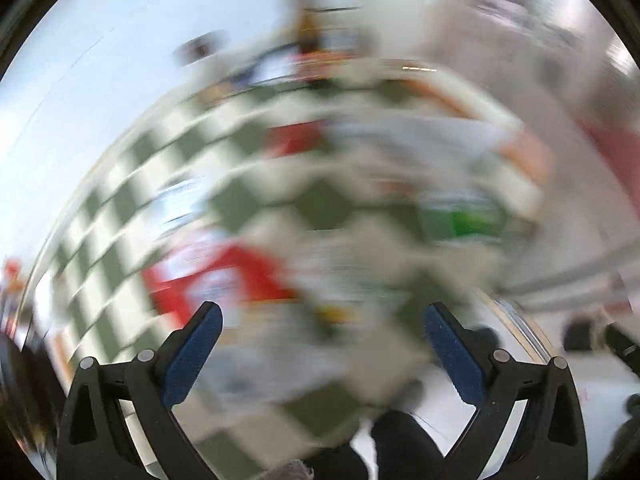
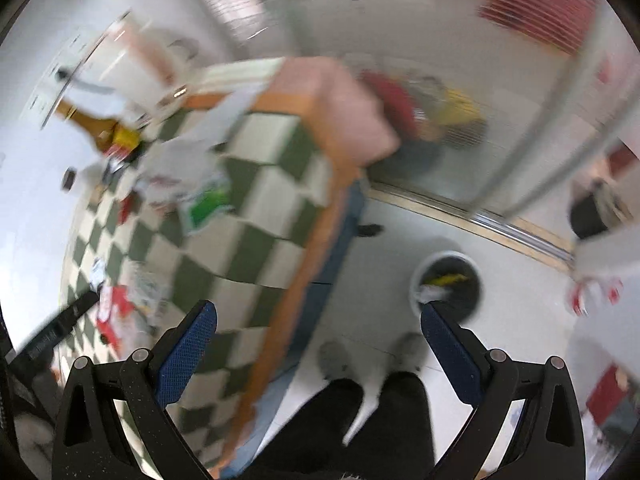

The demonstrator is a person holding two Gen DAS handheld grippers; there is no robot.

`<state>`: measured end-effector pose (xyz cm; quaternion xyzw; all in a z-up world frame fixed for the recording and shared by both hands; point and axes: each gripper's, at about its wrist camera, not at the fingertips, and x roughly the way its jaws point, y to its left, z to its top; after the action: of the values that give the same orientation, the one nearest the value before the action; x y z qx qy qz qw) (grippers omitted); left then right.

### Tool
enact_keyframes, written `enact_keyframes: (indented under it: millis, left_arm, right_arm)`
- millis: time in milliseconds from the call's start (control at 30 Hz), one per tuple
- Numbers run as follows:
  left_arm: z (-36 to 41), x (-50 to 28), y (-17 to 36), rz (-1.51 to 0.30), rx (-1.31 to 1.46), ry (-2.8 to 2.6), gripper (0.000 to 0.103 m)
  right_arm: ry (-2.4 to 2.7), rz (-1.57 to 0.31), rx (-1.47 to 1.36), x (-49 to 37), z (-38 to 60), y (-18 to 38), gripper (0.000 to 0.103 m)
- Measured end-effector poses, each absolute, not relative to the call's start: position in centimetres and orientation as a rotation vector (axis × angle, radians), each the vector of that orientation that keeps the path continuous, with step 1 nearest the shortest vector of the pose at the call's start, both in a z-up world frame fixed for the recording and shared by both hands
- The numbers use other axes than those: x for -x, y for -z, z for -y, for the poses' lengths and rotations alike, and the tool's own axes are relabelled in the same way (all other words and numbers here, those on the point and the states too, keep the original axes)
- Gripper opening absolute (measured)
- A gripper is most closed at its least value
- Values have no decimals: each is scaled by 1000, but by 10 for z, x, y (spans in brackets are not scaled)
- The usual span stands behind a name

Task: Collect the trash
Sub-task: 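Move both tools back toward the counter, then grasp the green medicine sachet with the right tool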

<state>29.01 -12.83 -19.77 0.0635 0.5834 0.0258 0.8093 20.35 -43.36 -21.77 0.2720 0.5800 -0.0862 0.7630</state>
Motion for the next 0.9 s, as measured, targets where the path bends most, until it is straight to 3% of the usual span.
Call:
enact_keyframes:
  millis: [200, 467, 600, 633, 667, 700, 733, 767, 833, 900]
  left_arm:
    - [-18, -293, 233, -1314, -10, -359, 103]
    - [-86, -288, 272, -1367, 76, -457, 103]
    - [-91, -289, 289, -1387, 78, -439, 103]
    - [-90, -290, 292, -1394, 87, -425, 103]
    - [-91, -291, 296, -1399, 95, -412, 103]
    - [-92, -291, 300, -1400, 106, -393, 103]
    - [-93, -292, 302, -1397, 115, -377, 102]
    - [-94, -293, 304, -1392, 120, -364, 99]
    - [-95, -297, 306, -1382, 131, -328, 80]
    - [-97, -301, 308, -1371, 177, -269, 33]
  right_arm:
    - [170, -1327, -585, -311, 372, 264, 103]
    - [232, -1409, -332, -380, 328, 325, 100]
    - [238, -1375, -232, -385, 308, 329, 81]
    - [233, -1358, -223, -385, 303, 326, 71]
    - [229, -1341, -209, -385, 298, 322, 55]
    - [217, -1332, -207, -385, 293, 320, 32]
    - [204, -1333, -191, -386, 287, 318, 20]
    - [193, -1340, -185, -387, 282, 318, 0]
    - [182, -1334, -179, -386, 277, 317, 0]
    - [172, -1331, -193, -383, 276, 315, 0]
